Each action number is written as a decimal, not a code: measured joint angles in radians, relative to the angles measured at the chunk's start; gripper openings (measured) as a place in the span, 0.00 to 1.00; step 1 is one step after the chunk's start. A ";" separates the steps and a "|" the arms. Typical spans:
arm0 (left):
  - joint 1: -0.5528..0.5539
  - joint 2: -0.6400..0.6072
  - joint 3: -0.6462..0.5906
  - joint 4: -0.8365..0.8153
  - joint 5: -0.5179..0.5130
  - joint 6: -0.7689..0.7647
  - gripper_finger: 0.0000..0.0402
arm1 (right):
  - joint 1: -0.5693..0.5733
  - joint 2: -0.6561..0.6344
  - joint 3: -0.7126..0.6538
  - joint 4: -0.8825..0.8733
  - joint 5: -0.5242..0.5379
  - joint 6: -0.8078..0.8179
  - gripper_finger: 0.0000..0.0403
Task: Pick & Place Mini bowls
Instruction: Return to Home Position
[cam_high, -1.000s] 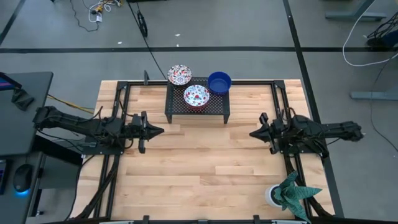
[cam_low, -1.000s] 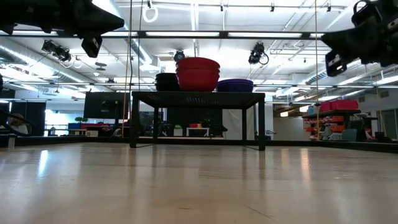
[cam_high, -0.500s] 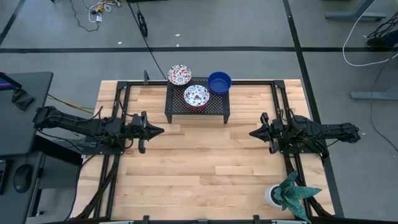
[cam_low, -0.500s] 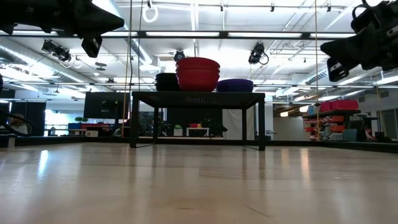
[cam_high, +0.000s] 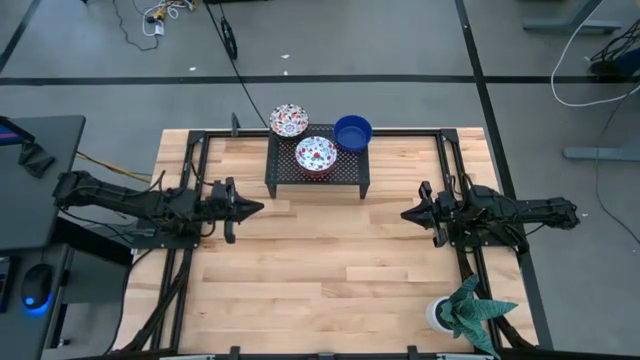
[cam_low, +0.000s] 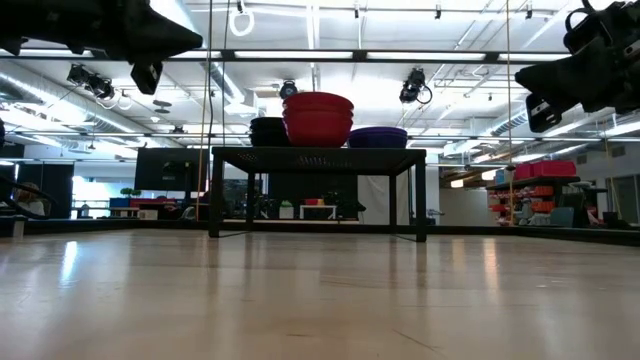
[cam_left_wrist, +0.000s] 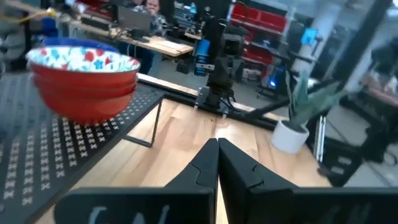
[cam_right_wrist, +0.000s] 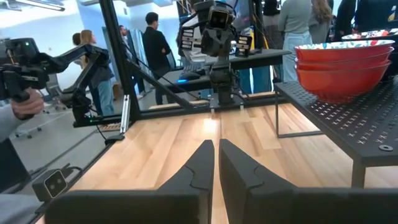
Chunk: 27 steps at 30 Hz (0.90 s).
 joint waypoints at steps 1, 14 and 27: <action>-0.002 0.000 0.000 0.001 0.009 0.033 0.03 | 0.000 0.000 0.000 0.000 0.000 0.000 0.07; 0.000 -0.118 0.001 -0.107 0.096 0.140 0.01 | 0.037 -0.009 0.001 0.003 0.000 0.000 0.07; 0.000 -0.439 -0.090 -0.215 0.108 0.212 0.01 | 0.037 0.000 0.001 0.002 0.002 0.000 0.07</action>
